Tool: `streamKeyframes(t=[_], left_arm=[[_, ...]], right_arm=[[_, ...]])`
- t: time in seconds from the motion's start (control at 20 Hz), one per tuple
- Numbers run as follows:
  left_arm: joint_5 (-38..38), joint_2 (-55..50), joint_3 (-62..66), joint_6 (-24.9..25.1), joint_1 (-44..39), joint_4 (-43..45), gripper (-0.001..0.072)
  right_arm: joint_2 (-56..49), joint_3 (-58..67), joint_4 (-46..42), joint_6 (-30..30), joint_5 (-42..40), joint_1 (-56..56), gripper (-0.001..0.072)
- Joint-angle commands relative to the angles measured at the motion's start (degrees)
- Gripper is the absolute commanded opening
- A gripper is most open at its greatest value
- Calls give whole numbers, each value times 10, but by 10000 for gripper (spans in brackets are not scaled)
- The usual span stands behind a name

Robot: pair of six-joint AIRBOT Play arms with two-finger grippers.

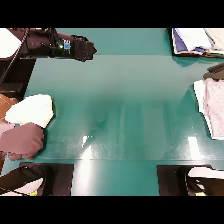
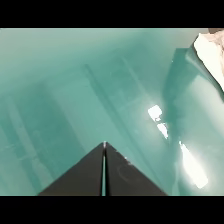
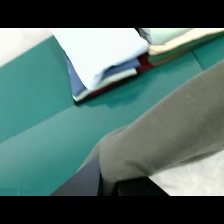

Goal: Fold the shirts.

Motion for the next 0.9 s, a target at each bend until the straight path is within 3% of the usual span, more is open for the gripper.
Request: streamKeyframes(t=[0.0, 0.45, 0.5, 0.55, 0.6, 0.85], left_arm=[[-1, 0, 0, 3, 0, 1, 20], [-1, 0, 0, 24, 0, 3, 20], [-2, 0, 0, 32, 0, 3, 20], [-3, 0, 0, 32, 0, 3, 20], [-5, 0, 0, 32, 0, 3, 20], [-10, 0, 0, 32, 0, 3, 21]], right_arm=[[43, -66, -55, 21, 54, -34, 16], [191, -418, -234, 27, 84, -134, 22], [202, -443, -243, 27, 82, -147, 144], [209, -460, -243, 27, 79, -158, 403], [211, -467, -239, 27, 78, -168, 599], [211, -381, -128, 26, 67, -112, 614]])
